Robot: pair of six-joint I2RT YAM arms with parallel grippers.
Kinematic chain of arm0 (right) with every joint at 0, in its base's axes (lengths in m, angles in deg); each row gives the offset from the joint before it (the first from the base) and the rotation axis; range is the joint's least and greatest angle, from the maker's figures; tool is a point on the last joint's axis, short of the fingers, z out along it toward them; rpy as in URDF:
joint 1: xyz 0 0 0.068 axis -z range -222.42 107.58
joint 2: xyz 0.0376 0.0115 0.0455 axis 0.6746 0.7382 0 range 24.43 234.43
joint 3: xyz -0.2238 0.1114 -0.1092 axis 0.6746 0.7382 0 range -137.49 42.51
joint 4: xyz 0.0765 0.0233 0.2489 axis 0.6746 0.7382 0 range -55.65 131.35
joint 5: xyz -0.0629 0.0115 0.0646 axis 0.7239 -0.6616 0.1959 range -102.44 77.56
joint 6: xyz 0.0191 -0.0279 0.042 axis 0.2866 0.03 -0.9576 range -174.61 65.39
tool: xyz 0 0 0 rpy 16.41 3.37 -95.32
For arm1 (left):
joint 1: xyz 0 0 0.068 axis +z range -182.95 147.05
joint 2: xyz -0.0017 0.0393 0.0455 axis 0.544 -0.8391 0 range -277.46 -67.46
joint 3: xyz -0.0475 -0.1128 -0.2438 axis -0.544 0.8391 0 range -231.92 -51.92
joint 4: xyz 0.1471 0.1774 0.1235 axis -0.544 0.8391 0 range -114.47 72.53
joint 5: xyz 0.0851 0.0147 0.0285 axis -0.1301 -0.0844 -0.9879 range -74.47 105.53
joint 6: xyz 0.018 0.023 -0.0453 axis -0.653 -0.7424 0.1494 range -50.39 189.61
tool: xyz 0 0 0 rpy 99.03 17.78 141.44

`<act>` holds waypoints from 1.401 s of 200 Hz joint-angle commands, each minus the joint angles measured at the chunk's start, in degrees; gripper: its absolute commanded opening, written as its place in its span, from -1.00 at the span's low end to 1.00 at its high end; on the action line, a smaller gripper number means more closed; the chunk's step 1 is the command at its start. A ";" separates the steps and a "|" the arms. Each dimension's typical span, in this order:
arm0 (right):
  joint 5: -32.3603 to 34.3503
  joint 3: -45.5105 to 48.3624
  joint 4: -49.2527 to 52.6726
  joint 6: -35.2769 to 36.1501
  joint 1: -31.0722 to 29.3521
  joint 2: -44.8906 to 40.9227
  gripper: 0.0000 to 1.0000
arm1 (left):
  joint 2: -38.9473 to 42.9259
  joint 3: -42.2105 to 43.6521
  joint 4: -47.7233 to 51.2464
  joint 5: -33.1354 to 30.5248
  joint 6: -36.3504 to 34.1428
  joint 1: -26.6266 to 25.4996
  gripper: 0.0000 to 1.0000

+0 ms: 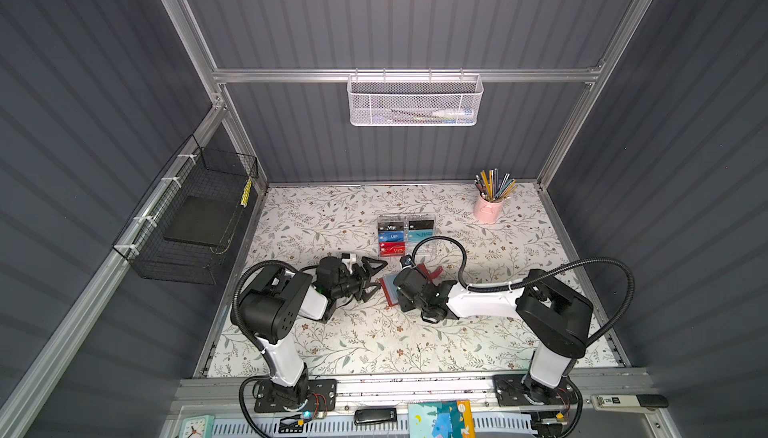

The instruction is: Take the credit cards out of the card holder

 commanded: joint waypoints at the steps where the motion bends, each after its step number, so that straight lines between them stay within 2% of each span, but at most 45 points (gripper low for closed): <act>1: -1.48 0.90 0.71 -0.54 0.13 2.46 -0.25 | -3.62 2.37 8.95 -2.53 0.06 0.39 1.00; 20: -2.25 0.81 0.45 -0.79 0.12 3.44 -0.41 | -3.93 2.48 8.51 -2.42 0.16 0.41 1.00; 58: -3.42 1.07 -0.21 -1.39 0.14 4.20 -0.54 | -4.19 2.77 8.16 -2.35 0.21 0.50 1.00; 105: -4.65 1.55 -0.50 -1.94 0.12 3.15 -0.92 | -4.31 2.52 6.55 -1.83 1.31 0.59 1.00; 124: -4.90 1.51 -0.67 -1.98 0.17 3.13 -1.00 | -3.42 1.91 7.22 -1.72 1.37 0.59 1.00; 189: -7.43 3.46 -2.85 -3.11 1.30 1.57 -1.00 | 1.65 0.14 14.44 -1.73 -0.92 0.63 1.00; 280: -17.58 10.78 -11.98 -6.43 6.40 -5.36 -1.00 | 10.18 -4.71 25.97 -1.65 -4.03 0.41 1.00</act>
